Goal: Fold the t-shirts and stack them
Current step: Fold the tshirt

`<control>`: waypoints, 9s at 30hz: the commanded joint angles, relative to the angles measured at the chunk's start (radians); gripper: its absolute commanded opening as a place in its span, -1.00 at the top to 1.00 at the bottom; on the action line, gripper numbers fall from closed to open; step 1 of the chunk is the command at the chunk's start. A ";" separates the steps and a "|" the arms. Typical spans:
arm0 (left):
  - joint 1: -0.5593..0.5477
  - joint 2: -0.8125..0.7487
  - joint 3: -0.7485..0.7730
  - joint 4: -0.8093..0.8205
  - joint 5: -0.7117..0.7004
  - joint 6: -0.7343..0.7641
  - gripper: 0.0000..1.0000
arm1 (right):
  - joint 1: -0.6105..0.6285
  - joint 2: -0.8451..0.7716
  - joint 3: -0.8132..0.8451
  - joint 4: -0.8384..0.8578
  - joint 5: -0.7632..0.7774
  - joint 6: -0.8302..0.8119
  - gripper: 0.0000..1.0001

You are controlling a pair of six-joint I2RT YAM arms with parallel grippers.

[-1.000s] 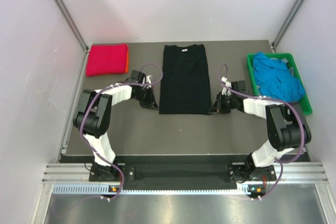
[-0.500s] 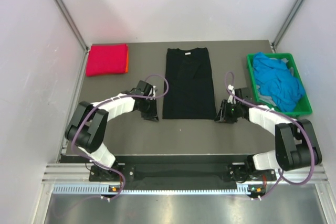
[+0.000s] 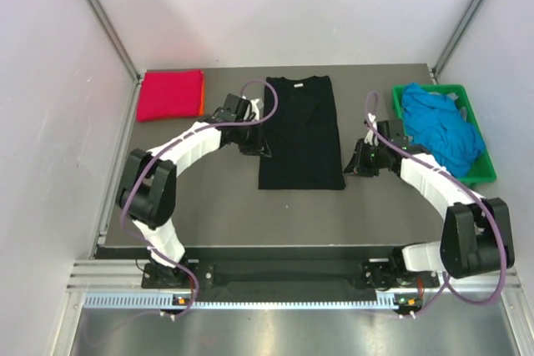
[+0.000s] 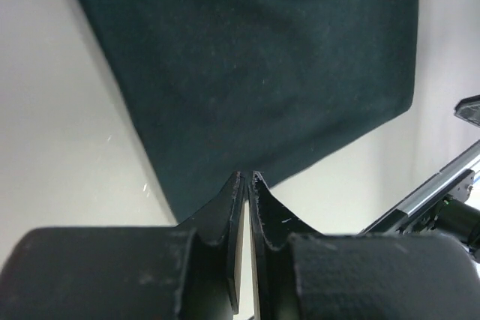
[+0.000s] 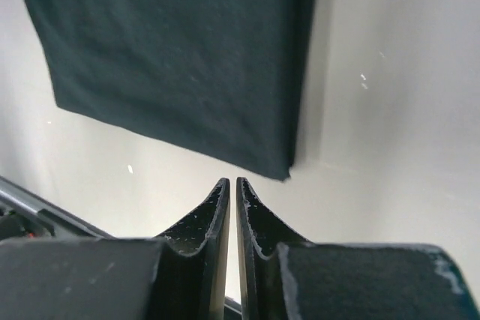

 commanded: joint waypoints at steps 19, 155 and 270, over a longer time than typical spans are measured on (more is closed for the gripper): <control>0.018 0.155 0.056 0.026 -0.029 0.010 0.71 | 0.006 0.105 0.080 0.120 -0.009 -0.028 0.61; 0.045 -0.059 -0.405 0.321 0.093 -0.131 0.22 | -0.025 0.002 -0.328 0.382 0.094 0.616 -0.14; 0.218 0.277 0.367 0.350 0.173 0.030 0.41 | -0.100 0.676 0.807 0.118 -0.098 -0.120 -0.12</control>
